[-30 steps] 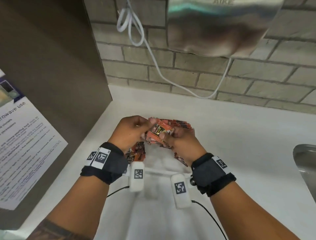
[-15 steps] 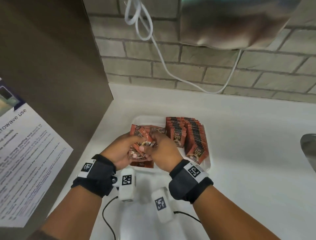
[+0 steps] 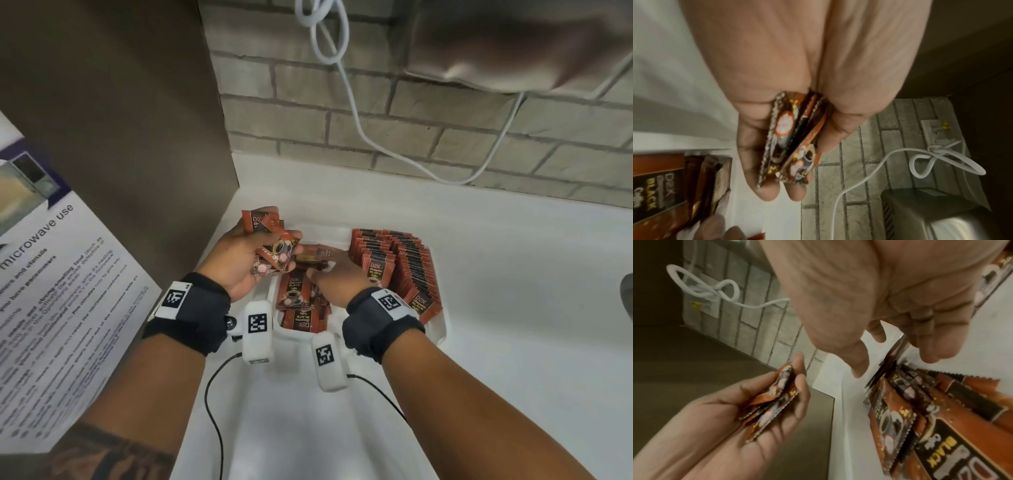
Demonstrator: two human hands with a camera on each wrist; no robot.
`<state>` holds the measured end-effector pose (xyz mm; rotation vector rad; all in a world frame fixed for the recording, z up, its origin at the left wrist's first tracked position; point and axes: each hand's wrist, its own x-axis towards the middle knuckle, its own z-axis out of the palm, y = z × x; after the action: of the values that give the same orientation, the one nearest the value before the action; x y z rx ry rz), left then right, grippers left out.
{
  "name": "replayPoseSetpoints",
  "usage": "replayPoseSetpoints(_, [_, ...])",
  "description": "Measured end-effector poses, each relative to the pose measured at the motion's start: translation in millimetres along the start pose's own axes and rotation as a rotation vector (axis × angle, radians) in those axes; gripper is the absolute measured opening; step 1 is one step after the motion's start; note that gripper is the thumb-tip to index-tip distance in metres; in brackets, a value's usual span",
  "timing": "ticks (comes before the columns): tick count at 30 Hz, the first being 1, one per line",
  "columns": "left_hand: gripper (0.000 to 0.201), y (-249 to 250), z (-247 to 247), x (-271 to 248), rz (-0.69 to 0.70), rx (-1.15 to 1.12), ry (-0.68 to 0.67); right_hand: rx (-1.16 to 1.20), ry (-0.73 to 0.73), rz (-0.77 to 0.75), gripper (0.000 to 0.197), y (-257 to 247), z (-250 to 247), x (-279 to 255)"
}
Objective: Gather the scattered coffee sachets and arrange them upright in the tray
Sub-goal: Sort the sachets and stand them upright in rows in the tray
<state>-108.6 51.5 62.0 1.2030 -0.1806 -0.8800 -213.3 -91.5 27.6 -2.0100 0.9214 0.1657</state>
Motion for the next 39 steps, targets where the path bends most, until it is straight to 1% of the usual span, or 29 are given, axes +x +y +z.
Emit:
replayPoseSetpoints(1, [0.048, 0, -1, 0, 0.001, 0.009, 0.004, -0.012, -0.007, 0.012, 0.049, -2, 2, 4])
replayPoseSetpoints(2, [0.048, 1, -1, -1, 0.001, 0.012, 0.007, -0.021, -0.015, 0.031, 0.050, -4, 3, 8])
replayPoseSetpoints(5, [0.049, 0, -5, -2, 0.009, 0.032, -0.003, -0.004, 0.004, 0.051, 0.058, -9, 7, 17])
replayPoseSetpoints(9, [0.048, -1, -11, -4, 0.007, 0.073, -0.033, -0.049, 0.010, 0.045, 0.053, -7, 8, 24])
replayPoseSetpoints(12, [0.041, -3, -12, -2, -0.026, 0.060, -0.038, -0.061, 0.024, -0.008, 0.051, -6, 3, 18])
replayPoseSetpoints(15, [0.030, -6, -11, 3, -0.062, 0.014, -0.024, -0.067, 0.053, -0.080, 0.035, -6, -3, 10])
replayPoseSetpoints(17, [0.023, -10, -7, 6, -0.076, 0.012, -0.004, -0.045, 0.079, -0.128, 0.029, -7, -8, 5])
replayPoseSetpoints(19, [0.020, -13, -1, 8, -0.080, 0.037, 0.029, -0.026, 0.127, -0.204, 0.024, -5, -15, 0])
replayPoseSetpoints(21, [0.027, -16, 5, 11, -0.090, 0.057, 0.057, 0.040, 0.208, -0.307, 0.019, -4, -24, -7])
replayPoseSetpoints(22, [0.034, -17, 7, 12, -0.101, 0.071, 0.052, 0.120, 0.223, -0.342, 0.018, -4, -27, -11])
replayPoseSetpoints(24, [0.044, -16, 14, 12, -0.129, 0.109, -0.050, 0.328, 0.156, -0.350, 0.017, -4, -30, -16])
replayPoseSetpoints(25, [0.045, -16, 16, 11, -0.133, 0.107, -0.124, 0.387, 0.111, -0.353, 0.017, -4, -29, -17])
replayPoseSetpoints(27, [0.036, -15, 21, 8, -0.123, 0.056, -0.218, 0.393, 0.067, -0.371, 0.016, -7, -27, -20])
replayPoseSetpoints(29, [0.038, -18, 19, 10, -0.082, -0.003, -0.212, 0.394, 0.079, -0.353, 0.014, -9, -23, -21])
replayPoseSetpoints(30, [0.041, -18, 17, 11, -0.053, -0.010, -0.174, 0.414, 0.086, -0.321, 0.012, -9, -22, -22])
replayPoseSetpoints(32, [0.039, -17, 10, 10, -0.004, 0.009, -0.124, 0.435, 0.116, -0.259, 0.012, -10, -19, -19])
replayPoseSetpoints(33, [0.038, -15, 7, 10, 0.005, 0.015, -0.104, 0.363, 0.159, -0.251, 0.011, -10, -19, -14])
replayPoseSetpoints(34, [0.038, -13, 3, 10, 0.008, 0.014, -0.077, 0.245, 0.190, -0.247, 0.012, -11, -18, -8])
replayPoseSetpoints(35, [0.038, -10, -1, 9, 0.012, -0.002, -0.064, 0.118, 0.195, -0.238, 0.015, -13, -17, 0])
replayPoseSetpoints(37, [0.039, -6, -8, 8, 0.025, -0.021, -0.052, -0.197, 0.130, -0.219, 0.021, -17, -11, 19])
replayPoseSetpoints(39, [0.038, -2, -13, 7, 0.035, -0.019, -0.034, -0.468, 0.072, -0.235, 0.024, -19, -4, 37])
